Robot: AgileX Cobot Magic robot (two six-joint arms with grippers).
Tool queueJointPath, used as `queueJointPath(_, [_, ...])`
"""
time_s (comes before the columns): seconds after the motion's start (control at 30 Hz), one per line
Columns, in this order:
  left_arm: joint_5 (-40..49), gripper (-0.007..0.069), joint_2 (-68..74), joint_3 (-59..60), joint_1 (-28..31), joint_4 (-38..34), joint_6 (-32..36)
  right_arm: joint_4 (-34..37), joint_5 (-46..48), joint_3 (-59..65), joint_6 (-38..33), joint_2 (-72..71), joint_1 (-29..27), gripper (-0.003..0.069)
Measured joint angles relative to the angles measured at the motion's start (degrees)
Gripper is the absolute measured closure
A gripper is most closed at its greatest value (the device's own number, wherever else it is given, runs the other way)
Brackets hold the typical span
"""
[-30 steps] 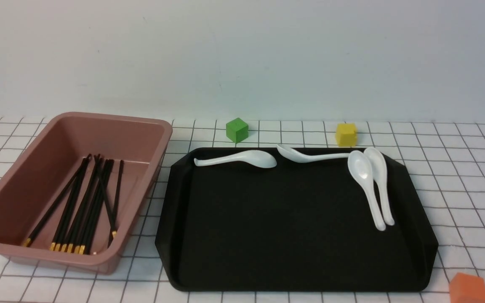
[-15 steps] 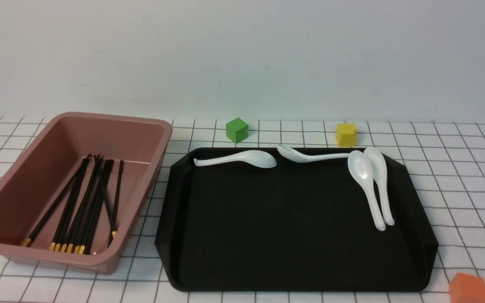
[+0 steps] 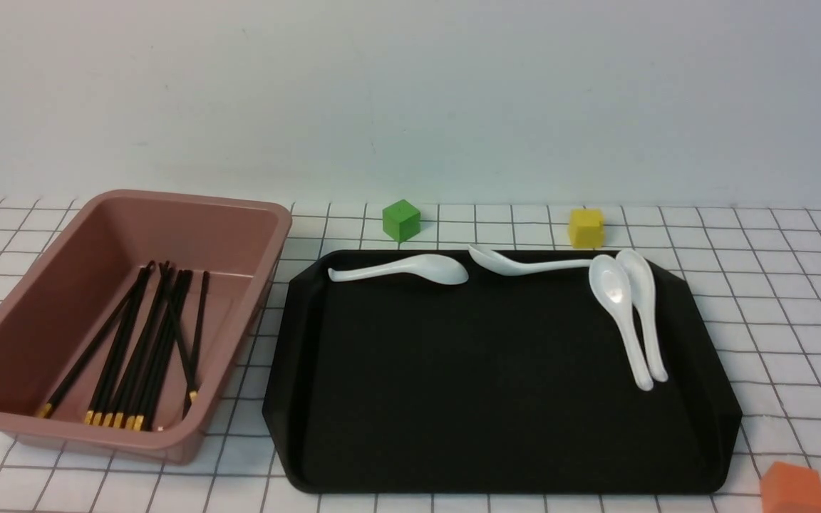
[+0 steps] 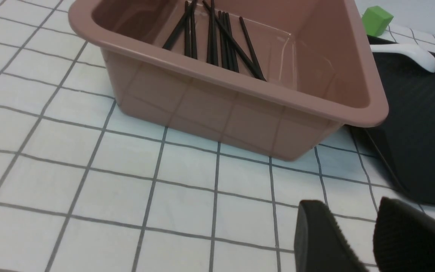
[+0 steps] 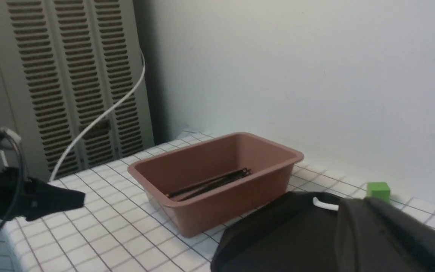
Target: On white black tablecloth take chopsticks from black tray and put them in box.
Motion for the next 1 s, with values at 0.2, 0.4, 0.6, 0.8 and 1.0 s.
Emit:
queueJointPath(0.2, [0.00,0.0386,0.00,0.00,0.00,0.00,0.00,2.93,-0.38,5.93,-2.02,-4.54,-16.35,0.0620])
queueJointPath(0.4, [0.00,0.0386,0.00,0.00,0.00,-0.04,0.00,0.91,1.62,12.74,-2.02,-8.29,-32.35,0.0612])
queueJointPath(0.6, [0.00,0.0386,0.00,0.00,0.00,-0.04,0.00,-0.80,5.62,17.12,-2.02,-8.33,-39.20,0.0602])
queueJointPath(0.8, [0.00,0.0386,0.00,0.00,0.00,-0.04,0.00,-3.58,10.82,17.11,-2.02,-8.33,-39.50,0.0592])
queueJointPath(1.0, [0.00,0.0386,0.00,0.00,0.00,-0.04,0.00,-3.84,12.46,16.80,-2.02,-8.33,-39.55,0.0583])
